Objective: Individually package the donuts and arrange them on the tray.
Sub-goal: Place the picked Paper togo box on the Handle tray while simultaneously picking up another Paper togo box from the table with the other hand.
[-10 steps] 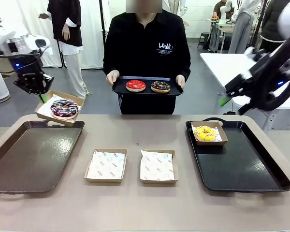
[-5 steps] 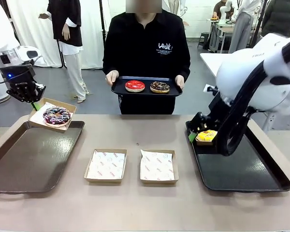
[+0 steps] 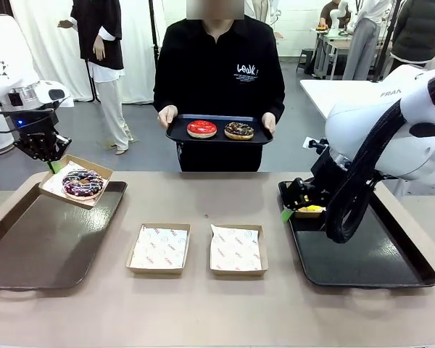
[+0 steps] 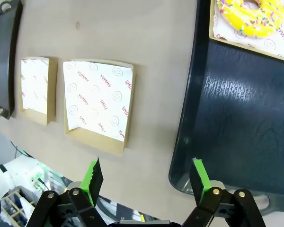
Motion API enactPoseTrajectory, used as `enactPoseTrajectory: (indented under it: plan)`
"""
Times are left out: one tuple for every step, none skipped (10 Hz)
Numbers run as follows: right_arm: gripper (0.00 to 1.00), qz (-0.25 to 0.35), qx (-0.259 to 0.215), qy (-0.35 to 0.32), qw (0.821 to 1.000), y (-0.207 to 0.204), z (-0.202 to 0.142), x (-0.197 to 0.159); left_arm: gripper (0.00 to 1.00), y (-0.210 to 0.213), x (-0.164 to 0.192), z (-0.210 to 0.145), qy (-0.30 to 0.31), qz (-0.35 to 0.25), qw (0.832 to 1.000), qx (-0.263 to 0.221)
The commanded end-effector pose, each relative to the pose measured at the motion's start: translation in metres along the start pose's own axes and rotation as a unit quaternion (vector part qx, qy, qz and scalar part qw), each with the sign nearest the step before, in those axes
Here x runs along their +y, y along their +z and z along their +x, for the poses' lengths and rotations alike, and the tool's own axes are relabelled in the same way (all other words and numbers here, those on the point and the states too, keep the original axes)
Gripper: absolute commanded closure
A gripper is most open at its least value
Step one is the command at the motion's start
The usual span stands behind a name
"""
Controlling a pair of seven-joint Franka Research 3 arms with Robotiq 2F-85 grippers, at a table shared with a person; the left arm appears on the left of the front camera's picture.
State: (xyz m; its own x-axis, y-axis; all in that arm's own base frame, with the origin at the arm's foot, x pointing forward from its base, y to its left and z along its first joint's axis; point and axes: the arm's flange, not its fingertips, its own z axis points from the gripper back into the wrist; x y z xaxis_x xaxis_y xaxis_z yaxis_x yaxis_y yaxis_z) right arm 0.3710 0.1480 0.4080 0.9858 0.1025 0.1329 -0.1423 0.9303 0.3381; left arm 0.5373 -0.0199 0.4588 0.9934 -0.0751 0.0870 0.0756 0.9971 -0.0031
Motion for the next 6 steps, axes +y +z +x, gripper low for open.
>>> enactPoseTrajectory:
  plan:
    - [0.05,-0.014,0.003,-0.004,1.000,-0.0063,0.0008,0.0019,0.99,-0.0001,0.0051,0.0000,0.006,-0.003,1.000,0.000]
    - [0.05,-0.014,0.003,-0.004,1.000,-0.0063,0.0008,0.0019,0.99,-0.0001,0.0051,0.0000,0.006,-0.003,1.000,0.000]
    - [0.05,-0.014,0.003,-0.004,1.000,-0.0063,0.0008,0.0019,0.99,-0.0001,0.0051,0.0000,0.006,-0.003,1.000,0.000]
    - [0.05,-0.014,0.003,-0.004,1.000,-0.0063,0.0008,0.0019,0.99,-0.0001,0.0051,0.0000,0.006,-0.003,1.000,0.000]
    - [0.05,-0.014,0.003,-0.004,1.000,-0.0063,0.0008,0.0019,0.99,-0.0001,0.0051,0.0000,0.006,-0.003,1.000,0.000]
    - [0.05,-0.014,0.003,-0.004,1.000,-0.0063,0.0008,0.0019,0.99,-0.0001,0.0051,0.0000,0.006,-0.003,1.000,0.000]
